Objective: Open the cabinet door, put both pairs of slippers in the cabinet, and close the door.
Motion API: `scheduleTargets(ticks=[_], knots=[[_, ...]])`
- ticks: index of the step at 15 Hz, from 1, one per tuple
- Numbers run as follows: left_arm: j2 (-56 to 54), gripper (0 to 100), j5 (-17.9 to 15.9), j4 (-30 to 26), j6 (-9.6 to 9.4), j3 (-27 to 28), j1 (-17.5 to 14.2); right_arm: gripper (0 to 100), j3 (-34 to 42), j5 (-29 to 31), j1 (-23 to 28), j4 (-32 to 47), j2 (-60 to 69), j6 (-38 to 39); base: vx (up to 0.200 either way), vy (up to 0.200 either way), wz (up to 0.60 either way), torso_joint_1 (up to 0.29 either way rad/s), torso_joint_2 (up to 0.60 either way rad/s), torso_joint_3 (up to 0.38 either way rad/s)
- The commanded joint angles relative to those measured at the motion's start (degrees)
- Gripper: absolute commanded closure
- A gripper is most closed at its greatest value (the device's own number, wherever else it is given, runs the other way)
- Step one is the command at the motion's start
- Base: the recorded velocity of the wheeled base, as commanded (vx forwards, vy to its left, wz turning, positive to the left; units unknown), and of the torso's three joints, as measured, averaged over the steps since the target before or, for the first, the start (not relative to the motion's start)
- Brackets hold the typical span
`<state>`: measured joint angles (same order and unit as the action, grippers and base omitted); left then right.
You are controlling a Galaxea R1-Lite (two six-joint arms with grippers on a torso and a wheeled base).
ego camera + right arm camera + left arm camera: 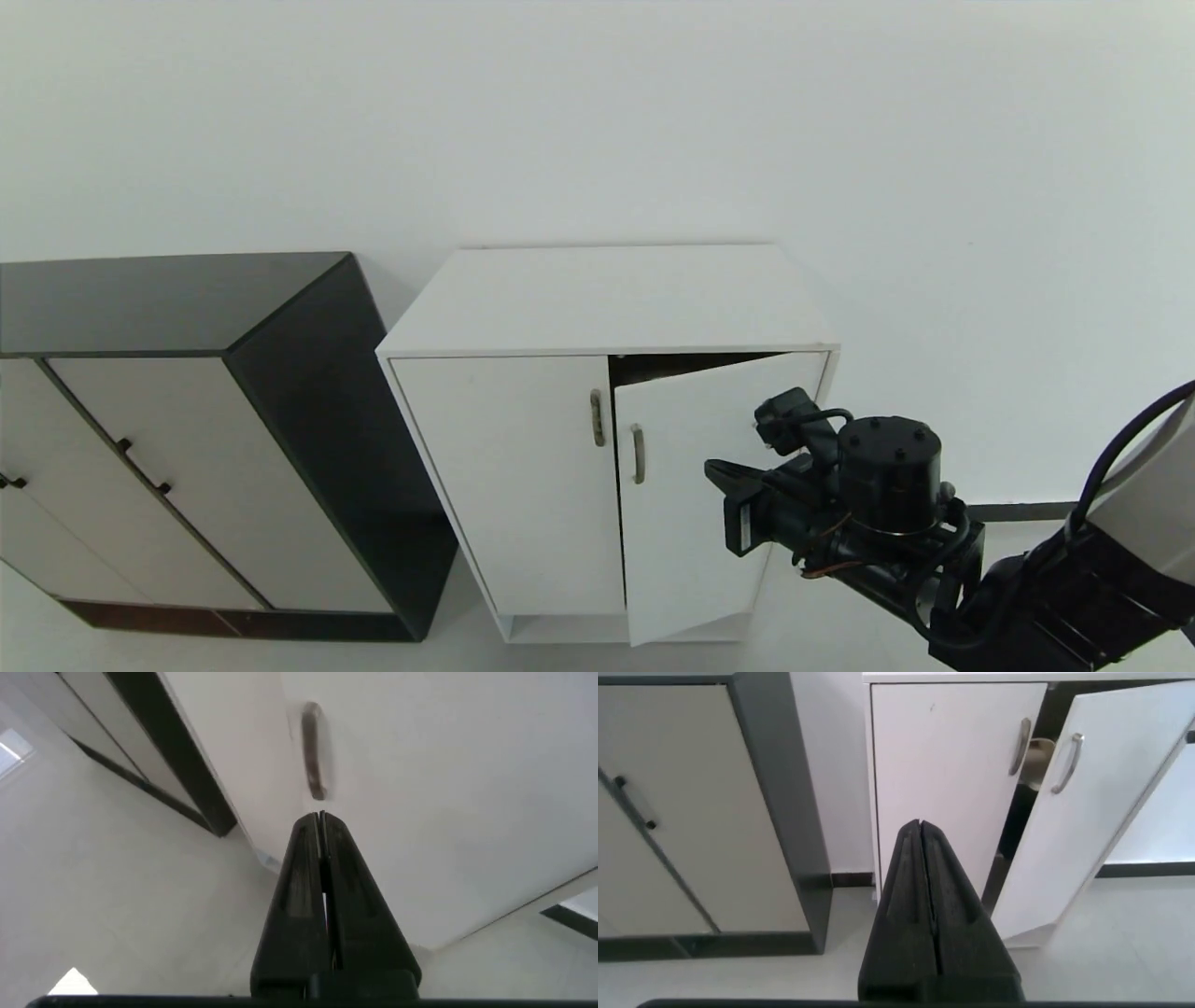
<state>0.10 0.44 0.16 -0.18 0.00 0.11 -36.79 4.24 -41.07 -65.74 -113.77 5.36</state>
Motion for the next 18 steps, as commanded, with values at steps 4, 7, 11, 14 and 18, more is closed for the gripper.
scheduleTargets(ticks=[4,7,11,14,18], knots=[[-0.01,100,0.09,0.02,0.09,0.0,-0.02,100,-0.03,0.06,-0.77,-3.51,-3.82,-0.09,0.1,0.0,0.0,0.004,0.0,0.002],[-0.01,100,0.09,0.02,0.09,0.0,-0.02,100,-1.7,0.24,-0.15,-3.78,-5.4,0.0,0.0,0.0,0.0,0.0,0.0,0.0],[-0.01,100,0.09,0.02,0.18,0.0,-0.02,100,-3.9,0.24,1.87,-3.87,-6.99,0.09,0.0,0.0,0.0,0.0,0.0,0.0],[0.08,100,0.18,0.02,0.18,0.0,-0.02,100,-6.45,0.5,3.28,-5.27,-9.18,1.58,0.0,0.0,0.0,0.0,0.0,0.0],[-0.01,100,0.18,0.02,0.18,0.0,-0.02,100,-8.56,0.77,5.21,-6.68,-11.38,2.11,0.0,0.0,0.0,0.0,0.0,0.0]])
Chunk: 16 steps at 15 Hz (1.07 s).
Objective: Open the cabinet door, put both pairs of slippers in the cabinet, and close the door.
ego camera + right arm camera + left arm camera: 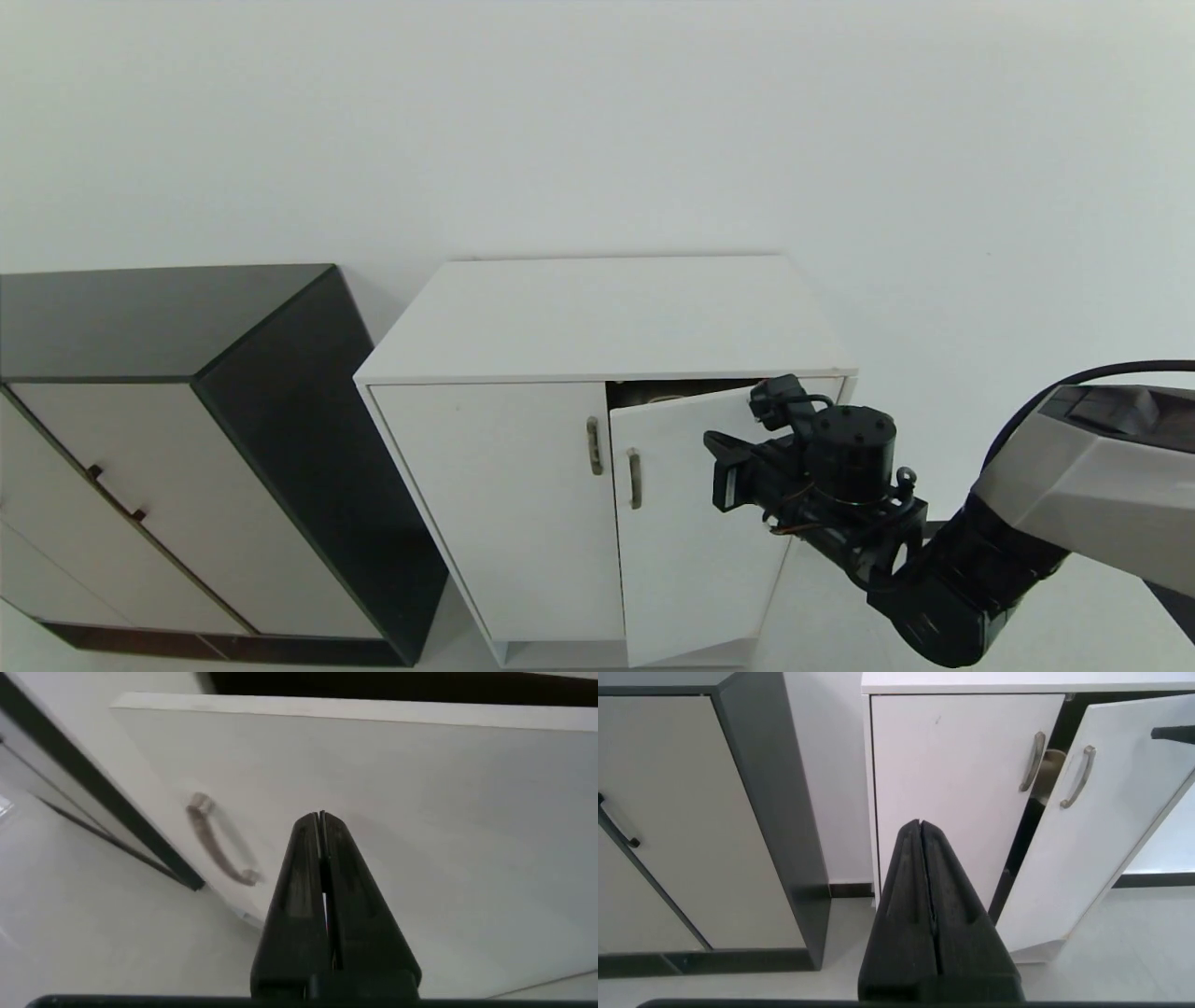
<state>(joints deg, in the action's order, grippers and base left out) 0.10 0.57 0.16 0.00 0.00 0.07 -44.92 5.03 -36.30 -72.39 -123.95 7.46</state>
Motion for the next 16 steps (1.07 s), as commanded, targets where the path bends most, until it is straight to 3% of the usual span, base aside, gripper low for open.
scheduleTargets(ticks=[1,16], knots=[[-0.01,100,0.04,0.02,0.0,0.0,0.01,100,-0.69,-0.02,0.8,-0.03,-1.38,0.01,0.0,0.0,0.0,0.0,0.0,0.0],[-0.01,100,-0.05,0.02,-0.09,0.0,0.01,100,-5.44,-0.11,5.01,-0.03,-5.68,0.01,0.0,0.0,0.0,0.0,0.0,0.0]])
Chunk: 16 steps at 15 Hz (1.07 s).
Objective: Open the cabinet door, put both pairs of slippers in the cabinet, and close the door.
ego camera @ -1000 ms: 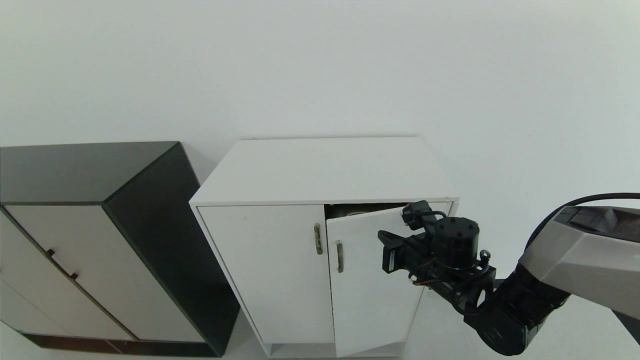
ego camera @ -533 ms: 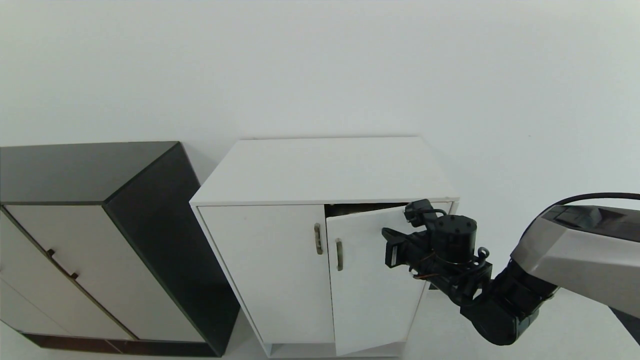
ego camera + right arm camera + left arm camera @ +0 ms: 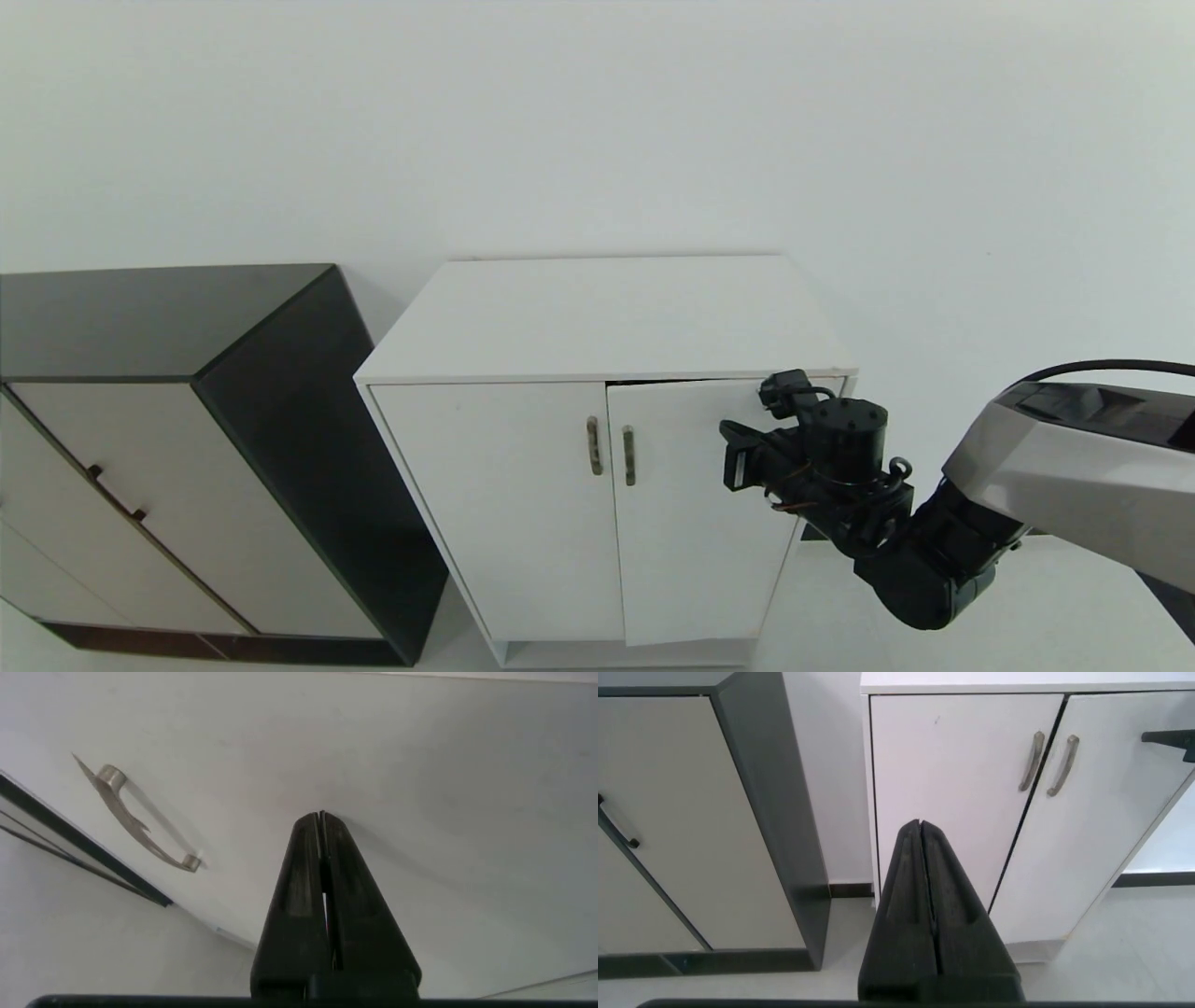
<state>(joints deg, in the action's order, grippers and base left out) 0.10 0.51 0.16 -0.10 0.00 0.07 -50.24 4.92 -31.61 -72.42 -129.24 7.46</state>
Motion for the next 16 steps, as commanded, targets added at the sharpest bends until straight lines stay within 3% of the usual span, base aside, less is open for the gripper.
scheduleTargets(ticks=[1,16], knots=[[-0.01,100,0.02,0.02,0.01,0.0,0.01,100,-0.3,0.0,0.41,-0.09,-0.57,0.01,0.0,0.0,0.0,0.0,0.0,0.0],[0.08,100,0.02,0.02,0.01,0.0,0.01,100,-1.44,0.08,2.08,-0.09,-1.19,-0.08,0.0,0.0,0.0,0.0,0.0,0.0]])
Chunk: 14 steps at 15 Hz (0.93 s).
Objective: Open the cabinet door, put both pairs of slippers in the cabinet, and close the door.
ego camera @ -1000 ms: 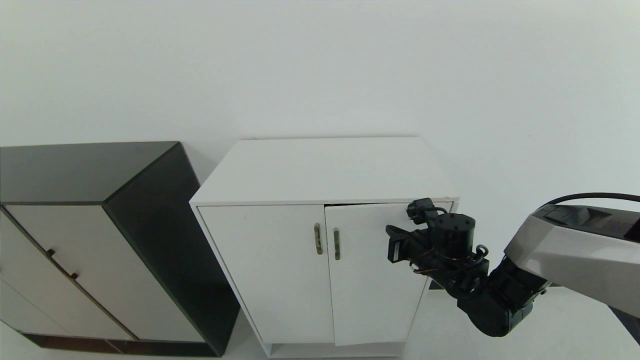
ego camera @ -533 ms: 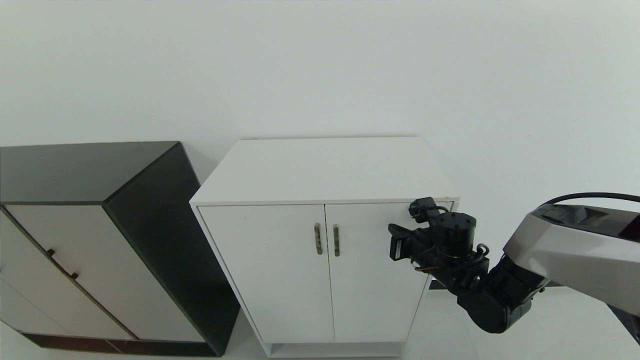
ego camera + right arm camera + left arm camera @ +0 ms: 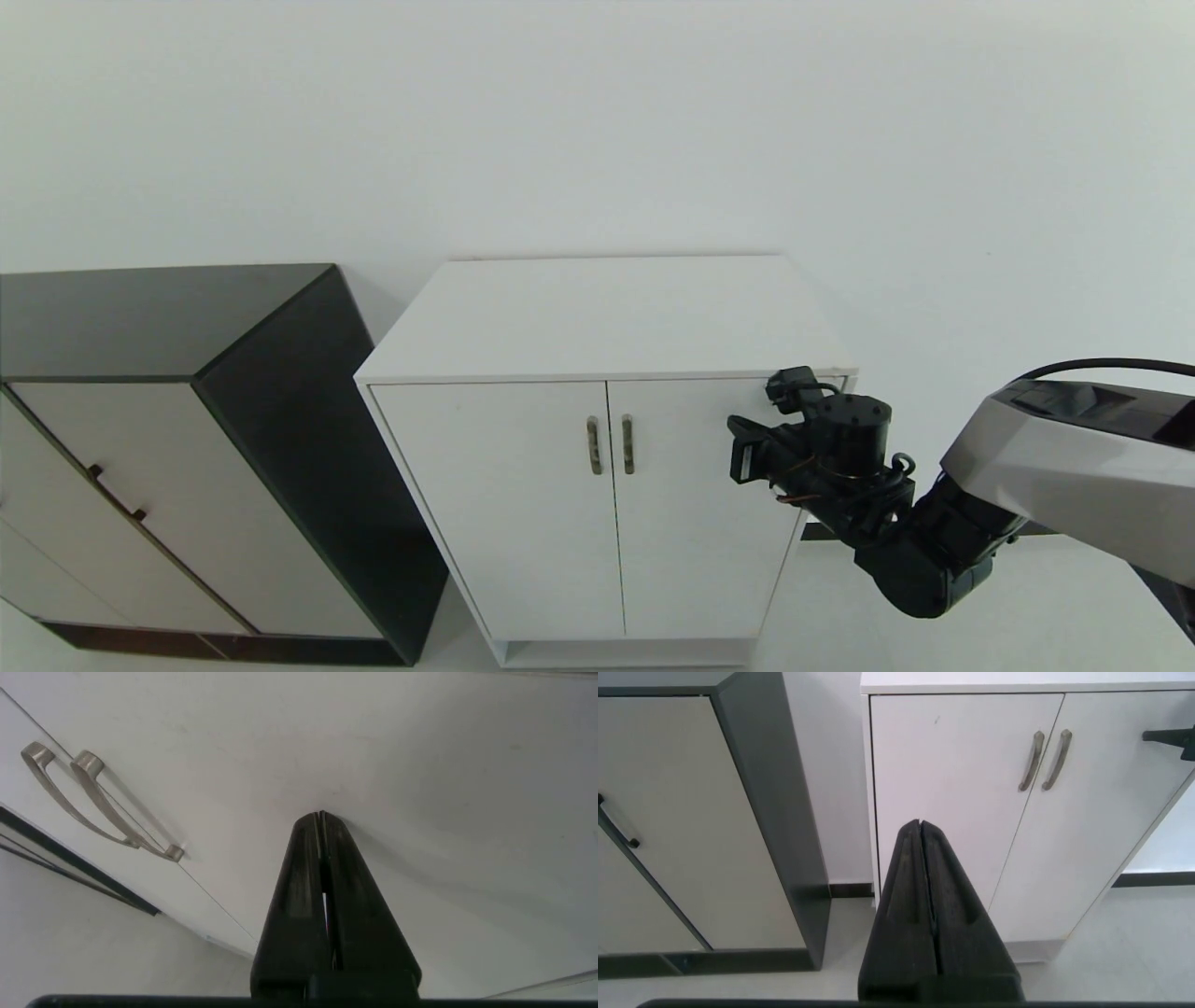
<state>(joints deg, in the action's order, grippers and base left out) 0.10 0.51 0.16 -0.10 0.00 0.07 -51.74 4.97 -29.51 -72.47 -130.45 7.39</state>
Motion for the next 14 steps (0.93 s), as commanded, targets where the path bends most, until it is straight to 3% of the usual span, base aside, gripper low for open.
scheduleTargets(ticks=[1,7,12,14], knots=[[-0.01,100,0.02,0.02,0.01,0.0,0.01,100,0.23,0.04,-0.02,-0.12,0.11,0.0,0.0,0.0,0.0,0.0,0.0,0.0],[0.08,100,-0.25,0.02,-0.17,0.0,0.01,100,7.79,3.55,0.07,-1.97,8.64,-0.44,0.0,0.0,0.0,0.0,0.0,0.0],[0.08,100,-0.25,0.02,-0.25,0.0,0.01,100,24.23,8.83,2.18,-2.06,22.52,-4.05,0.0,0.0,0.0,0.0,0.0,0.0],[0.08,100,-0.25,0.02,-0.25,0.0,0.01,100,36.18,10.85,4.11,-1.97,32.28,-4.14,0.0,0.0,0.0,0.0,0.0,0.0]])
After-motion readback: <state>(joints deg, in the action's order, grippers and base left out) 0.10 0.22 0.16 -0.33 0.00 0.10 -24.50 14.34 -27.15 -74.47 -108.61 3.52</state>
